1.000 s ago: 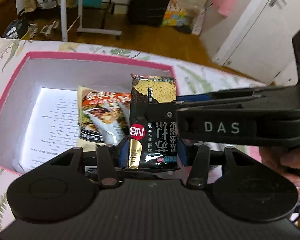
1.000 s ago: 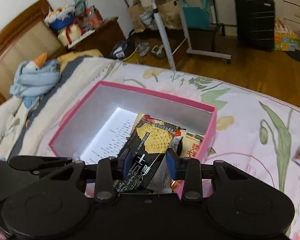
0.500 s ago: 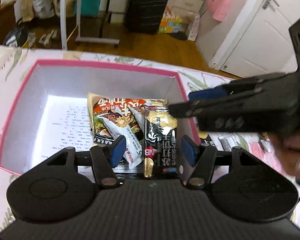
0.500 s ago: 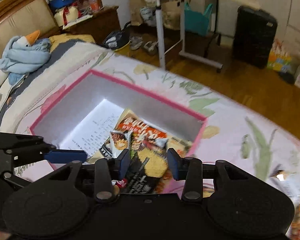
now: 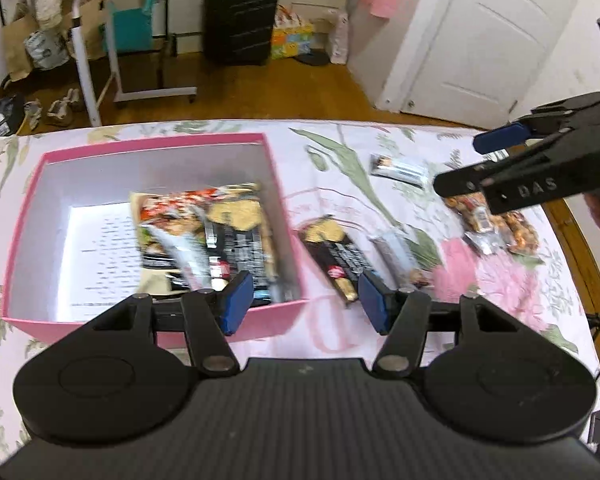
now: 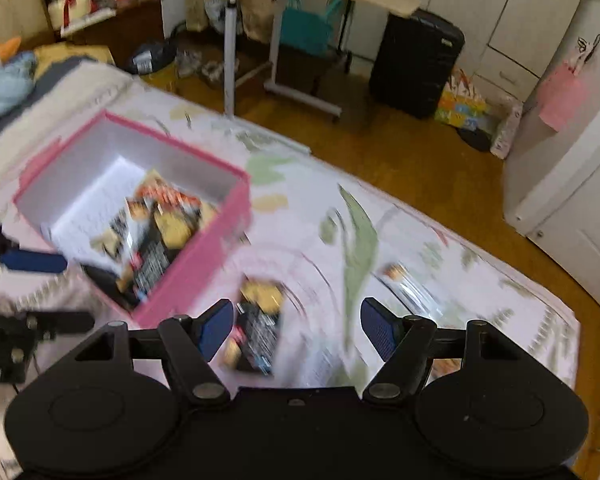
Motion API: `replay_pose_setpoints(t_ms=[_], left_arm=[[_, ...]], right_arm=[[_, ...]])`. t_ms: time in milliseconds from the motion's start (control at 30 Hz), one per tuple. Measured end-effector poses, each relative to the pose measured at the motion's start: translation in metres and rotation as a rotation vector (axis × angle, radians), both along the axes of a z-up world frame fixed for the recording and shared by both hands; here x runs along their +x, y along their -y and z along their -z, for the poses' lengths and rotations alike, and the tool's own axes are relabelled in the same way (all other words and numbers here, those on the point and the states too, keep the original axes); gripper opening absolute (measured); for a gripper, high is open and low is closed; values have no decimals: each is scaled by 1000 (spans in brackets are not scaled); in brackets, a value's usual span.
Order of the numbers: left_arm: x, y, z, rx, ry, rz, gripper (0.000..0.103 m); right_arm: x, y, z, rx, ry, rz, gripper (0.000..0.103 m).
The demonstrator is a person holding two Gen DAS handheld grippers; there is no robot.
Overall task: Organize snacks
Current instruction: 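Move the left gripper to a white wrapped snack bar and grasp it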
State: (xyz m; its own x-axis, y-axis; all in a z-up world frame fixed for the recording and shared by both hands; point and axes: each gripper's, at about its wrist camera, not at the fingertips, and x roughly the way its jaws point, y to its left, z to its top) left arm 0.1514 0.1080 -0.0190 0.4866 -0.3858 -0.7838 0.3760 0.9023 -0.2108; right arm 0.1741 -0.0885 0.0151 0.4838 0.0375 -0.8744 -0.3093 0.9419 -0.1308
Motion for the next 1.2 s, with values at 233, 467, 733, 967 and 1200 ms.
replay_pose_setpoints(t_ms=[233,467,733,967,1200], left_arm=[[0,69,21,2,-28,-7,56],[20,135,66,22,-57,-1,56],[29,194,106,71,30,3,56],[35,209,137,92,-5,-5,56],[36,205,156,66,-60,-3,55]], right_arm=[[-27,50,35,8,-45,-96,75],[-1,105,75,111,11,-131,73],[53,135,126,-27,57,-260,58],[90,143,144,-43,90,-302,59],[120,135,175,-88,37,-317,60]])
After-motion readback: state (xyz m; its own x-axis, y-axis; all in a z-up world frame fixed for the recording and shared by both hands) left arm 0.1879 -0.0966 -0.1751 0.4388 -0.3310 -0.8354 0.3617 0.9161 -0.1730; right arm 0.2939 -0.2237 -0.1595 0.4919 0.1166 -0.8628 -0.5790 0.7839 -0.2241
